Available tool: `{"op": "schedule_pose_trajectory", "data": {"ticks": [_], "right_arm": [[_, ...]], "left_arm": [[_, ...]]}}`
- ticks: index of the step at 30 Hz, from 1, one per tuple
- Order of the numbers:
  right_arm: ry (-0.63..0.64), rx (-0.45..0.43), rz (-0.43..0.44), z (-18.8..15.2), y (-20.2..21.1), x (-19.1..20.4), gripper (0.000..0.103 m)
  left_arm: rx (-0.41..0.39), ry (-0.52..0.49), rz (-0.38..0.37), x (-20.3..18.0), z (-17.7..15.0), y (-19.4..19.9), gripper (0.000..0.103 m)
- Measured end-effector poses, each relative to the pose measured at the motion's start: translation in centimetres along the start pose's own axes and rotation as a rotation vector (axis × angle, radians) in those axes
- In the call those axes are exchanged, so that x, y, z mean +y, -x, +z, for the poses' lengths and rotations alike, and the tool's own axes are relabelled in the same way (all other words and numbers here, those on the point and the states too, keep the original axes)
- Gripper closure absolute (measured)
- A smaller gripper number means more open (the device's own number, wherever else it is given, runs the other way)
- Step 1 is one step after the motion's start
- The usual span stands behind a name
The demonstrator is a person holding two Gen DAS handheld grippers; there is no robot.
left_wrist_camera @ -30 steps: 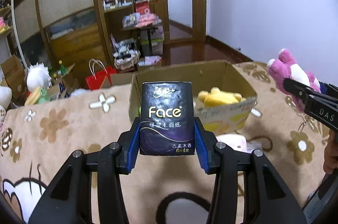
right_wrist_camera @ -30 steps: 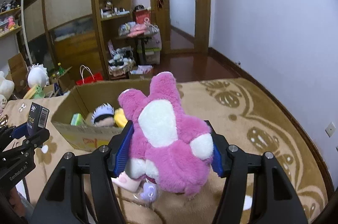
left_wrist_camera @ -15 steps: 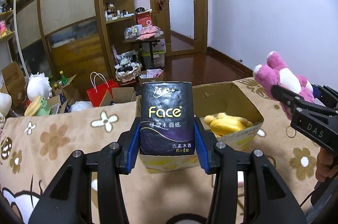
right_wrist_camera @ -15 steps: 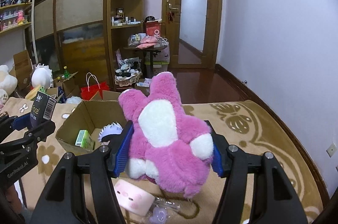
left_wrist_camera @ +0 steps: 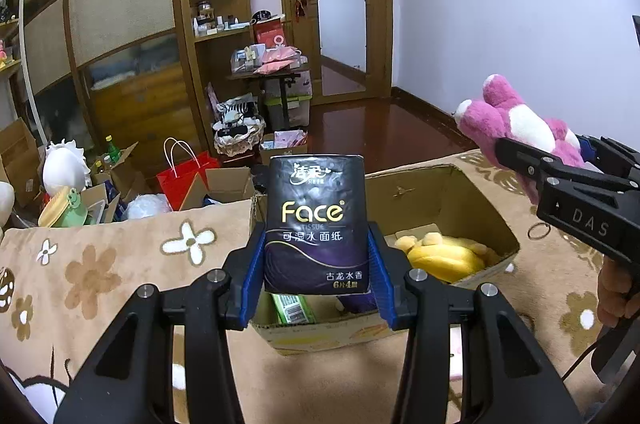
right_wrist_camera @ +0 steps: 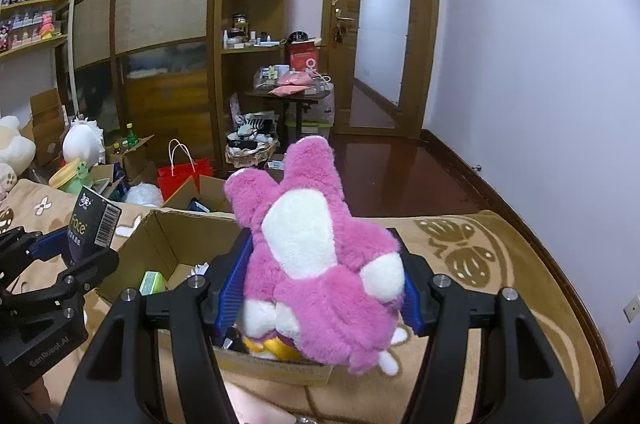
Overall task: Organize soft objects
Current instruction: 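Carry the tissue pack and pink rabbit over the box and open both grippers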
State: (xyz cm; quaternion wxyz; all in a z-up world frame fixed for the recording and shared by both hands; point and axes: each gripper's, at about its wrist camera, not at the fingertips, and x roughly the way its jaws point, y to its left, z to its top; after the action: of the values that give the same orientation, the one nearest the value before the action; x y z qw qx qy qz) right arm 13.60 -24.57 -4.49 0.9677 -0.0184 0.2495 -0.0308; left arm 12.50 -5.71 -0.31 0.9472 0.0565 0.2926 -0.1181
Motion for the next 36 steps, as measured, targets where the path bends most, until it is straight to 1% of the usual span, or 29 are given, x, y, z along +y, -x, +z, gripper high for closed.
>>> {"op": "schedule_pose_trajectory", "data": {"ticks": [8, 18, 28, 33, 36], "right_arm": [[0.020, 0.037, 0.034, -1.1, -2.3, 0.4, 0.036], [-0.015, 0.101, 0.055, -2.5, -4.9, 0.1, 0.035], [-0.019, 0.124, 0.067, -3.0, -5.5, 0.0, 0.035], [-0.006, 0.139, 0.088, -3.3, -5.8, 0.2, 0.034], [0.001, 0.145, 0.094, -3.5, -5.8, 0.3, 0.033]], "left_arm": [[0.031, 0.021, 0.010, 0.5, -0.2, -2.4, 0.058], [0.069, 0.013, 0.004, 1.1, -0.9, -4.3, 0.058], [0.073, 0.028, -0.021, 1.3, -1.0, -5.1, 0.058], [0.110, 0.017, -0.039, 1.3, -1.4, -6.0, 0.057], [0.112, 0.015, -0.041, 1.1, -1.4, -6.2, 0.057]]}}
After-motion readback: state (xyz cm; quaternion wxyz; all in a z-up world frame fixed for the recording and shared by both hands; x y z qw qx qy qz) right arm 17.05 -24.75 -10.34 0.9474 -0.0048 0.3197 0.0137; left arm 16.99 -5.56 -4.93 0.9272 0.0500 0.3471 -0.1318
